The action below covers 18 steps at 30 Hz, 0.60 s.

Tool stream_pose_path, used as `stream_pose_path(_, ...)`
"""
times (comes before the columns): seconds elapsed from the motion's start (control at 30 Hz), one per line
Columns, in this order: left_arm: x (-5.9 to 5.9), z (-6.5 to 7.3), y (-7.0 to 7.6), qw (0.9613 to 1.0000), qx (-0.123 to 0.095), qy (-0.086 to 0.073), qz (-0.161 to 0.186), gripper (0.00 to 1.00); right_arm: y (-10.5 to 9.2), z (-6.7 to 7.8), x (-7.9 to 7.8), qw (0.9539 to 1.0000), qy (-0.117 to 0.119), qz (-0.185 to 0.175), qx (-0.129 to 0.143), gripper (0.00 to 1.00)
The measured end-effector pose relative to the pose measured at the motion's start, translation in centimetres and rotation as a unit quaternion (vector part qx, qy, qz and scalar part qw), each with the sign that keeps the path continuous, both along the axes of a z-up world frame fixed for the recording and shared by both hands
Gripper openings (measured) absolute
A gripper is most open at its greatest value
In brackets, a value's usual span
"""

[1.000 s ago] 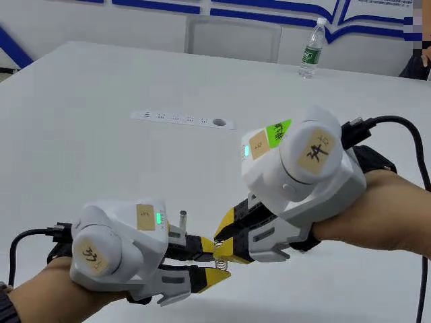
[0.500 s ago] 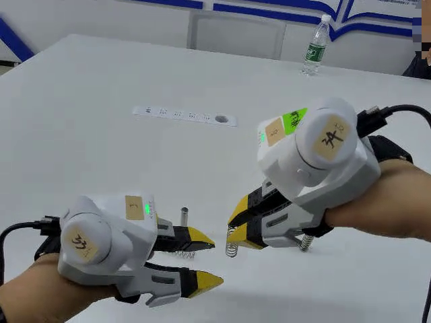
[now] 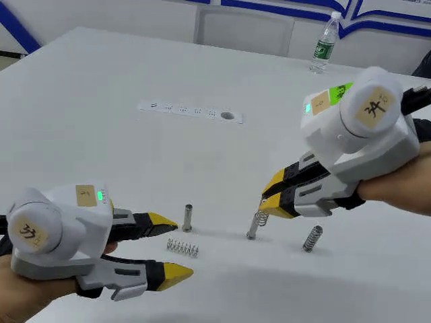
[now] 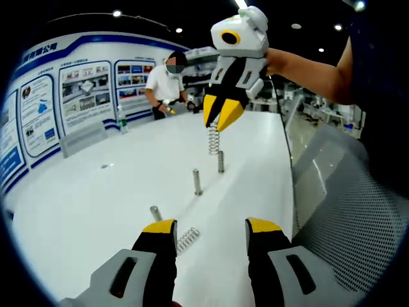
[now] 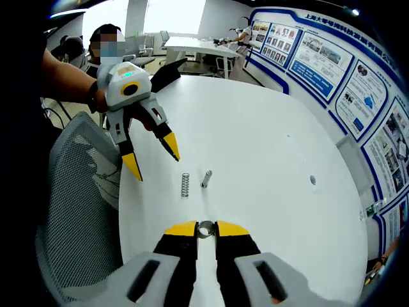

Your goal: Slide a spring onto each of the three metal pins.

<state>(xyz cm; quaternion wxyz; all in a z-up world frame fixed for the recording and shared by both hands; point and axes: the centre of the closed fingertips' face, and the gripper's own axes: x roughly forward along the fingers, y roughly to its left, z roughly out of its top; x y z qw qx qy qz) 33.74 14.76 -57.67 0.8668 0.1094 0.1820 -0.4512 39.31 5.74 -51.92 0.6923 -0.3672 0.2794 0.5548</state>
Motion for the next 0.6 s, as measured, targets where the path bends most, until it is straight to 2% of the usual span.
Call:
stream_pose_path(0.13,0.2,0.3,0.8,0.9998,-0.006,-0.001,0.017,0.46,-0.6,-0.3,1.5,0.9998,-0.008,-0.021,-0.002,0.11)
stream_pose_path(0.2,0.4,0.4,1.1,0.9997,-0.008,-0.002,0.025,0.47,-0.5,-0.5,2.2,0.9994,-0.007,-0.031,0.010,0.11)
stream_pose_path(0.3,0.4,0.4,1.4,0.9995,-0.009,-0.002,0.032,0.47,-0.5,-1.2,2.9,0.9991,-0.010,-0.040,0.011,0.11)
stream_pose_path(0.6,0.2,0.1,1.7,0.9991,-0.011,0.005,0.040,0.47,-0.2,-3.5,3.6,0.9989,0.010,-0.045,0.010,0.11)
